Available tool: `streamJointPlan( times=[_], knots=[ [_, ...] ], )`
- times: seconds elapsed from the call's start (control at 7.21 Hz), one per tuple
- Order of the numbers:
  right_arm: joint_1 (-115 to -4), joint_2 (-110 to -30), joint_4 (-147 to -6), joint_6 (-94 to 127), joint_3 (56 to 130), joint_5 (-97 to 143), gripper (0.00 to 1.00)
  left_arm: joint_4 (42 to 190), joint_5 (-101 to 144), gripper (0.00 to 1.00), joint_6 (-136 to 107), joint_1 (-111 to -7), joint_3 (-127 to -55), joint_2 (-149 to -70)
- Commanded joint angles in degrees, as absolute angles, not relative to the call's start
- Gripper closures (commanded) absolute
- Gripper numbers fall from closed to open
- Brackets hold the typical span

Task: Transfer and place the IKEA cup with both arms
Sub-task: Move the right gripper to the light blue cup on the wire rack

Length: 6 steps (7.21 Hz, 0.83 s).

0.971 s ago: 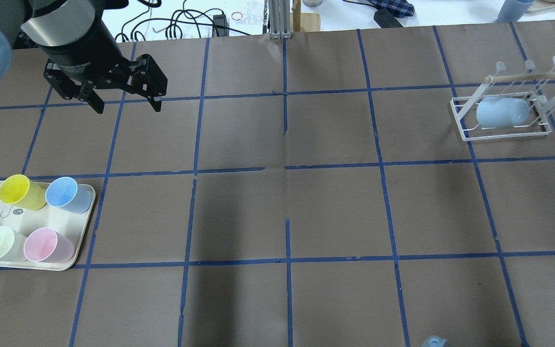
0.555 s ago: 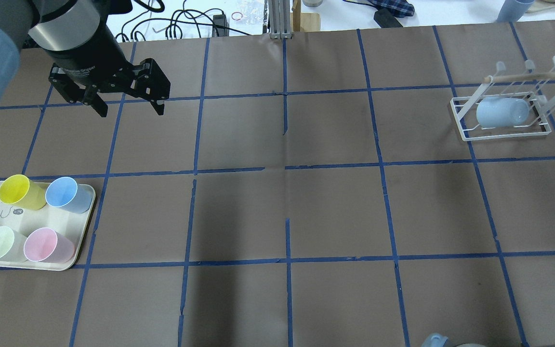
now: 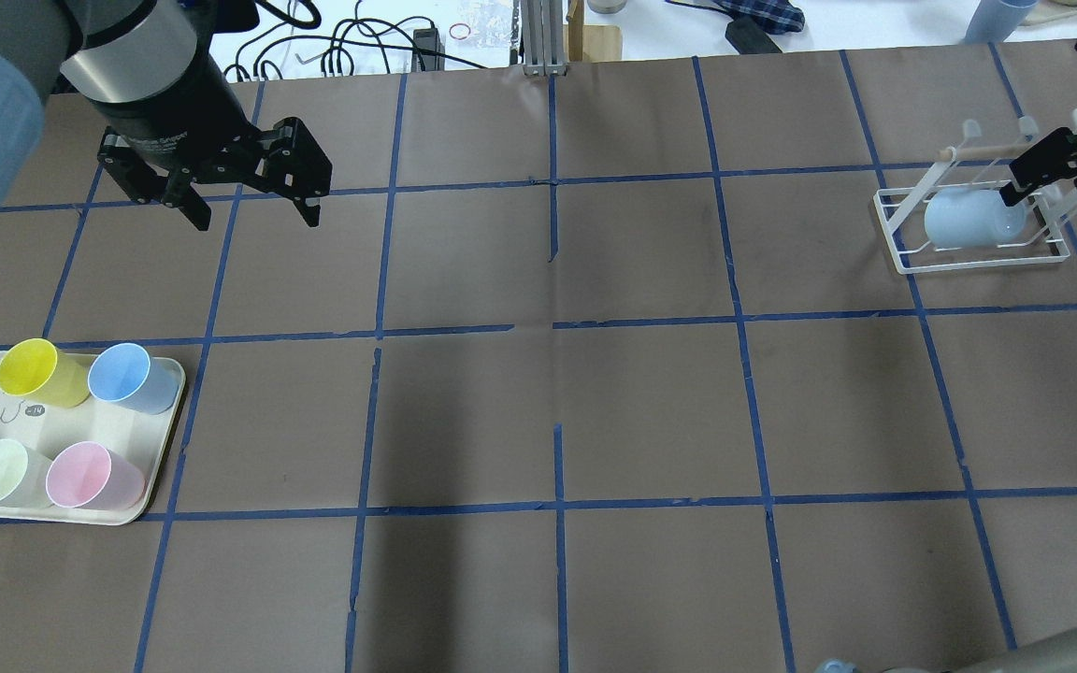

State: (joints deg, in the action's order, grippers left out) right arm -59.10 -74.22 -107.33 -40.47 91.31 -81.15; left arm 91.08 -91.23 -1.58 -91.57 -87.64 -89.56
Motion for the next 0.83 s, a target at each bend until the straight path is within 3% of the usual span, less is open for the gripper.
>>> streamJointPlan(
  times=[0.0,0.69],
  knots=[
    [-59.2,-71.4,-108.3,-40.6,91.4,-79.8,0.0,91.1,-91.2,0.0,-1.4,-91.3,-87.9,-88.8],
    [-59.2,-70.5,-109.2,-40.3,93.6,-80.4,0.02,91.0,-91.4,0.0,-1.3,-91.3,-87.8,-89.4]
  ],
)
